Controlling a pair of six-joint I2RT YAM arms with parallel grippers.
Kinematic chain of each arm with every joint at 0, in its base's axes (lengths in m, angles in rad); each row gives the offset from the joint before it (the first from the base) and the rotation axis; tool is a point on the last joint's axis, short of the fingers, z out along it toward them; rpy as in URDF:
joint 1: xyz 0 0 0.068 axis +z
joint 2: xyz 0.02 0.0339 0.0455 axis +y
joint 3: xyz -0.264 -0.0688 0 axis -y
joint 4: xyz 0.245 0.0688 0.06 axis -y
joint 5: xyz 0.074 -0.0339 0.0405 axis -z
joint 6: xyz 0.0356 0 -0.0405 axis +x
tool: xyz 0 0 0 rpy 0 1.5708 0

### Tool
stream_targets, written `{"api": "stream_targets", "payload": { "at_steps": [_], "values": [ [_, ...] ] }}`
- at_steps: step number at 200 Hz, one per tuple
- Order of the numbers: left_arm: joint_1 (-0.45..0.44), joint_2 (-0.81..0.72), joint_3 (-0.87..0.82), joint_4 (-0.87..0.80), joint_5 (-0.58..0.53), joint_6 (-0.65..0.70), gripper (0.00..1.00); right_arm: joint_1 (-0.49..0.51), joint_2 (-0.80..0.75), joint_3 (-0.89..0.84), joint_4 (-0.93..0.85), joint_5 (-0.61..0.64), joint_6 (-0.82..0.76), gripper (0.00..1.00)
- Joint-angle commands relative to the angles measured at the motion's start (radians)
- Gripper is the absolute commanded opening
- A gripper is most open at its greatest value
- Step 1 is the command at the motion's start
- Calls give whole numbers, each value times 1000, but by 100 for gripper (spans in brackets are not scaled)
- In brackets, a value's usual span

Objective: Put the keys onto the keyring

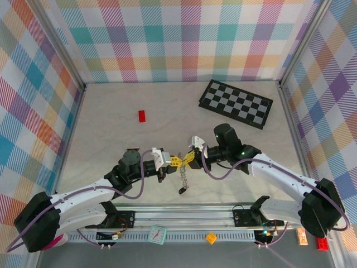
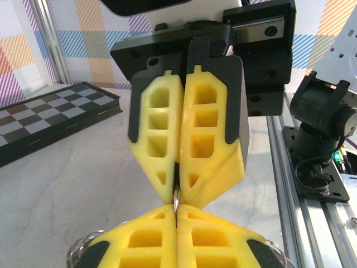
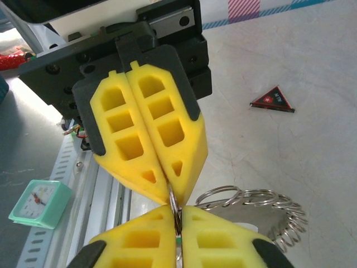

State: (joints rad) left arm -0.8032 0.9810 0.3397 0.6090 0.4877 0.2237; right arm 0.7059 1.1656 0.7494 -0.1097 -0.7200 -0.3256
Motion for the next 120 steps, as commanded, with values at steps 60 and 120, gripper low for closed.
{"api": "stream_targets", "payload": {
  "at_steps": [60,120],
  "values": [
    [-7,-81,29,-163,-80,57,32,6,7,131,-254,48,-164,0],
    [-7,-43,164,-442,-38,172,31,68,73,282,-497,212,-311,0]
  ]
}}
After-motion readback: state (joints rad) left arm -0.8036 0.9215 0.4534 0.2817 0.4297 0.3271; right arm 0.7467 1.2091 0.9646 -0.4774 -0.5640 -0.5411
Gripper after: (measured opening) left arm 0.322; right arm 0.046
